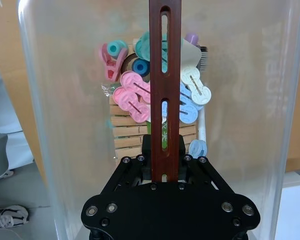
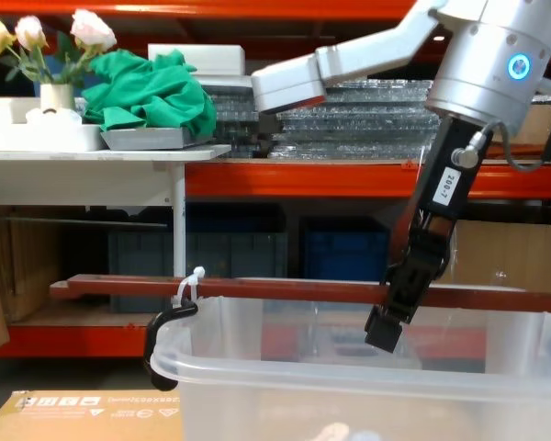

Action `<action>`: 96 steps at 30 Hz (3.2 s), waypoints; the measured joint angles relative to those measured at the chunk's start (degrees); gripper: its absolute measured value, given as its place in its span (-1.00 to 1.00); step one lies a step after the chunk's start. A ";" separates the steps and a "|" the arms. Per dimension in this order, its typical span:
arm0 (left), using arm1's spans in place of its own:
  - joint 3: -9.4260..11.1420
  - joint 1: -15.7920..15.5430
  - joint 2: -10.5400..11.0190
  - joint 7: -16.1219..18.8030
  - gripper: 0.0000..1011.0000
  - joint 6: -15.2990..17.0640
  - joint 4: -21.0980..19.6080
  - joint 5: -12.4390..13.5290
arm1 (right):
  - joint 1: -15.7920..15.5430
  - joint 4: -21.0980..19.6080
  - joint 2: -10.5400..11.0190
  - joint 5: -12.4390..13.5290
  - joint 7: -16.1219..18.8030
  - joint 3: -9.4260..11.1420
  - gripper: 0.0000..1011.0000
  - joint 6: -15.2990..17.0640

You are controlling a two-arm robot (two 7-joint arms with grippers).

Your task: Use one hand to grasp the basket and place it at the designated location.

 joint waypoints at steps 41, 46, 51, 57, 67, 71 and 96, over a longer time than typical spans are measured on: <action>0.00 0.00 0.00 0.00 -1.00 0.00 0.00 0.00 | -2.86 7.67 -5.05 2.49 2.45 -4.01 -0.55 -0.06; 0.00 0.00 0.01 0.00 -1.00 0.00 0.00 0.00 | -3.16 8.56 -5.67 2.59 3.01 -4.39 -0.55 -0.33; 0.00 0.00 0.00 0.00 -1.00 0.00 0.00 -0.01 | -3.60 9.94 -6.42 3.27 3.62 -4.69 -0.55 -1.01; 0.00 0.00 0.00 0.00 -1.00 0.00 0.00 0.00 | -3.85 10.51 -6.69 3.60 3.77 -4.73 -0.55 -1.20; 0.00 0.00 0.00 0.00 -1.00 0.00 0.00 0.00 | -3.87 11.03 -7.17 4.01 4.59 -4.92 -0.55 -0.09; 0.00 0.00 0.00 0.00 -1.00 0.00 0.00 0.00 | -3.86 11.00 -7.13 3.84 4.53 -4.94 -0.52 -0.13; 0.00 0.00 0.01 0.00 -1.00 0.00 0.00 0.00 | -3.85 10.87 -6.96 3.69 4.26 -4.86 0.98 -0.42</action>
